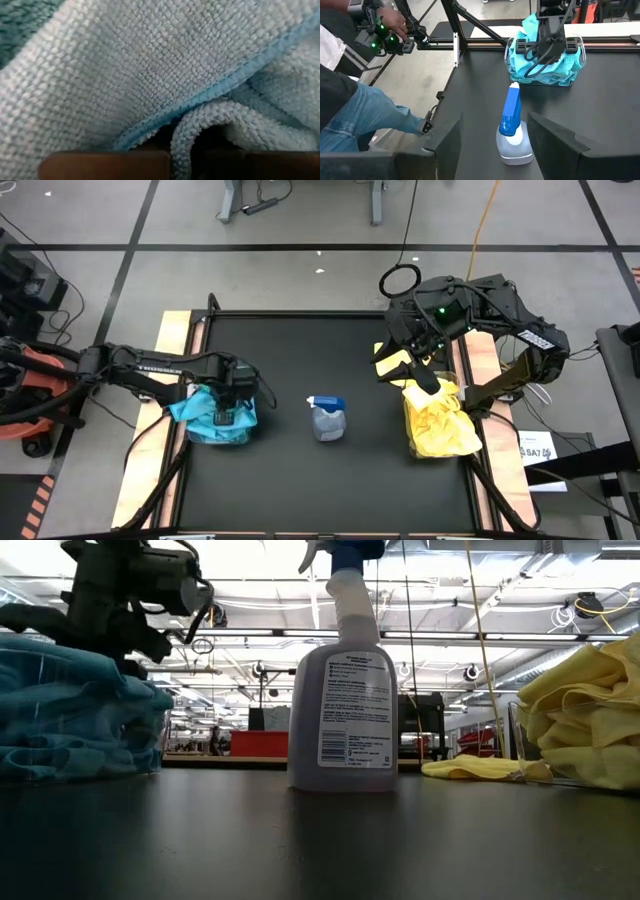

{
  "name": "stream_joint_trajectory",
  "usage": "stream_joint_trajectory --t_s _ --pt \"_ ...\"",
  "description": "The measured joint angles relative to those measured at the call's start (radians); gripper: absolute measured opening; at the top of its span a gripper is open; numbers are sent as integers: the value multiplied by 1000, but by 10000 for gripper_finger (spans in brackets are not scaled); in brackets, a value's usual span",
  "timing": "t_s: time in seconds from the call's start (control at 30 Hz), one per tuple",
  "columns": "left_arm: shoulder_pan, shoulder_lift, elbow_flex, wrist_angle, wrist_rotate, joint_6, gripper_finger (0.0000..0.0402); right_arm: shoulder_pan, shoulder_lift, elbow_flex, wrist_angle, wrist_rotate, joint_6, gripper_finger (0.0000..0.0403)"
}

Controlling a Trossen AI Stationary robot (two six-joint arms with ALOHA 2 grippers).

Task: Sort microfiber towel by color & place in baskets
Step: Put the blue microfiber cloth into the left transparent bin

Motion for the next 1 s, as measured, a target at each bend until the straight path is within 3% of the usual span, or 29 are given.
stream_joint_trajectory --t_s 0.43,0.6,1.0 --pt "-1 93 1 -3 -26 -52 167 14 0 0 -16 1 1 212" --pt "-1 95 37 -55 -28 -52 175 14 0 0 -18 2 0 212" --pt "-1 93 287 -410 -22 -52 176 14 0 0 -38 2 -21 212"
